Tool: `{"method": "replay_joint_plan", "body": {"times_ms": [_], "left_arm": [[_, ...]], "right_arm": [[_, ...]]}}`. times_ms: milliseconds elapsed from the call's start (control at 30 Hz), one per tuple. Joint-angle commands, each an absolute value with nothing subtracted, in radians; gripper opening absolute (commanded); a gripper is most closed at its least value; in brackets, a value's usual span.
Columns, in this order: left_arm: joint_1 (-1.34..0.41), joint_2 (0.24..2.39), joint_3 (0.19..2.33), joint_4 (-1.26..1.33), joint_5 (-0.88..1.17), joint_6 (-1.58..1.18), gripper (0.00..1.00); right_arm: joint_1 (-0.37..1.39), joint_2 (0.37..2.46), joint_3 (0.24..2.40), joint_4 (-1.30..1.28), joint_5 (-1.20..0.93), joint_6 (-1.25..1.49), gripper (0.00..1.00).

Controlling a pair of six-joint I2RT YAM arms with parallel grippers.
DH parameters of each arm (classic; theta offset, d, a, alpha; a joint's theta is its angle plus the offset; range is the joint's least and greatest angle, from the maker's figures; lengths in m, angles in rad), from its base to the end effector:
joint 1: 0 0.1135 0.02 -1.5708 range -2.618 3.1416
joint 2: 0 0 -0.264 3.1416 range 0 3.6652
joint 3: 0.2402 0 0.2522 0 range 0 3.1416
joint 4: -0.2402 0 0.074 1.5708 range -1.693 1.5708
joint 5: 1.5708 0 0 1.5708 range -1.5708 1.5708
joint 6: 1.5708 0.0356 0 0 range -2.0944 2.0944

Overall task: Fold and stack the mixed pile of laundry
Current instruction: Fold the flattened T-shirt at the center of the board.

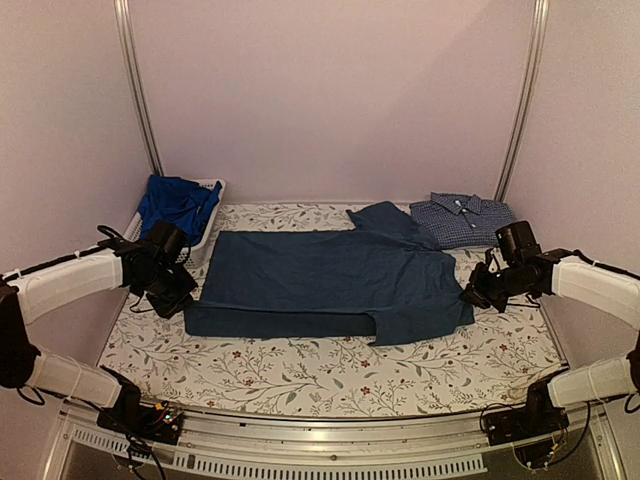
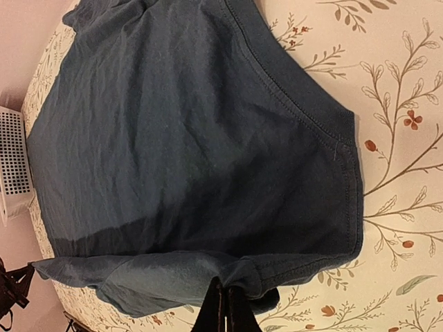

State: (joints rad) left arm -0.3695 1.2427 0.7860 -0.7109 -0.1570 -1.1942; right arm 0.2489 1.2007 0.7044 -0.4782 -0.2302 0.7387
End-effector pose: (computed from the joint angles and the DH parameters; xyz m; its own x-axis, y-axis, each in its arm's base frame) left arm 0.2110 -0.0757 0.2088 -0.5940 -0.7549 -0.2780 -0.6875 0.6558 -0.3120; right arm 0.2204 0.0644 0.2058 -0.8380 0.4634 -0.2881 0.2708 0.8116 0.5177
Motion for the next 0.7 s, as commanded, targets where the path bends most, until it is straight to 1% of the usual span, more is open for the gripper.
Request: {"method": "replay_joint_plan", "body": {"times_ms": [0,300,667], "left_arm": [[-0.346,1.303,0.834,-0.651,-0.164,-1.126,0.0],[-0.304,1.393,0.839,-0.592,-0.153,-1.085,0.0],[-0.284,1.492,0.86,-0.512,-0.123,-1.009,0.02]], "right_arm": [[0.233,1.263,0.746,-0.399,-0.249,0.703,0.0],[0.209,1.369,0.801,-0.349,-0.266,0.674,0.0],[0.201,1.456,0.806,-0.292,-0.277,0.661,0.0]]}}
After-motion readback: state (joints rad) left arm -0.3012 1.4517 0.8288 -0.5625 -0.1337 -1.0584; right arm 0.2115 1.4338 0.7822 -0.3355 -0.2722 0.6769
